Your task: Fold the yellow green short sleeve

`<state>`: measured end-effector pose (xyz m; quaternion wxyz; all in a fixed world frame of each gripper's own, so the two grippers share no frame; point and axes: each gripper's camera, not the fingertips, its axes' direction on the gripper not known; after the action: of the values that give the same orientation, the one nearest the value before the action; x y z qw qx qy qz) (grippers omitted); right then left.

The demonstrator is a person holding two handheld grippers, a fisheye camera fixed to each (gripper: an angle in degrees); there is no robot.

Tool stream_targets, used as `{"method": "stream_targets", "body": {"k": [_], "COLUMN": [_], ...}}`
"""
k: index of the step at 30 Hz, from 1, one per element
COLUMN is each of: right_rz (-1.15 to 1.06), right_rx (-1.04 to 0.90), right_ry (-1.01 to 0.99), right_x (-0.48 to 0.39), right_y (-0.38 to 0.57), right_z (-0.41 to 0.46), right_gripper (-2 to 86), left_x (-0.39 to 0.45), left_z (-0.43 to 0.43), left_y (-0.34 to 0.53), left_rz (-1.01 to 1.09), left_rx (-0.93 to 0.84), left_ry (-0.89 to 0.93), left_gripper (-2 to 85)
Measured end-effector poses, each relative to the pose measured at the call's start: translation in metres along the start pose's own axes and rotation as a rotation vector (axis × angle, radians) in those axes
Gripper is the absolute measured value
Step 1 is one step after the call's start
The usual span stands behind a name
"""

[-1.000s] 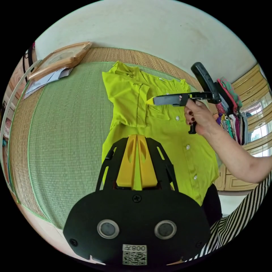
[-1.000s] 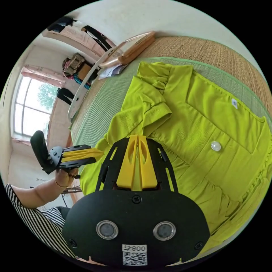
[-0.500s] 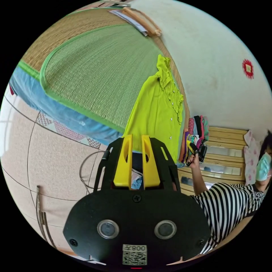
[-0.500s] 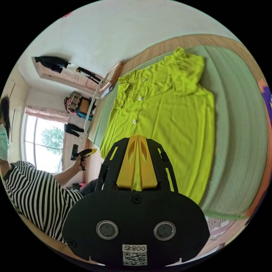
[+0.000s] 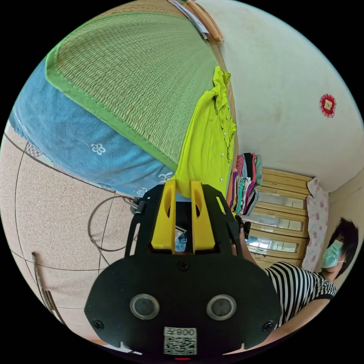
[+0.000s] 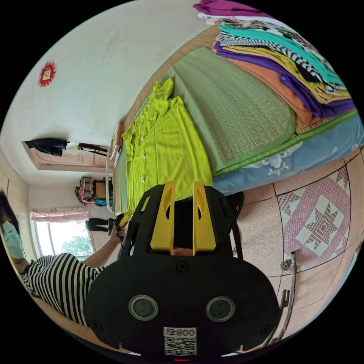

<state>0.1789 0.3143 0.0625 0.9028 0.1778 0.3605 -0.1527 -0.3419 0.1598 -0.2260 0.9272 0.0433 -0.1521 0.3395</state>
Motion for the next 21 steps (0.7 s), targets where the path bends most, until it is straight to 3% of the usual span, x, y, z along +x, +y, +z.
{"method": "stream_targets", "body": {"k": [8,14,21], "right_rz": [0.079,0.129,0.130], "right_rx": [-0.062,-0.036,-0.074], "right_ry": [0.086,-0.008,-0.049], "right_x": [0.020,0.030,0.026], "right_y": [0.028,0.045,0.068], "right_z": [-0.029,-0.053,-0.079], "right_gripper": [10.7,10.0,3.0], "left_x": [-0.001,0.004,0.013], "left_z": [-0.014,-0.024,-0.032], "left_y": [0.017,0.032,0.050], "left_rz": [0.006,0.015,0.031], "left_rx": [-0.022,-0.023,-0.037], "left_ry": [-0.027,-0.024,-0.020], "left_gripper": [2.1,1.3,1.0]}}
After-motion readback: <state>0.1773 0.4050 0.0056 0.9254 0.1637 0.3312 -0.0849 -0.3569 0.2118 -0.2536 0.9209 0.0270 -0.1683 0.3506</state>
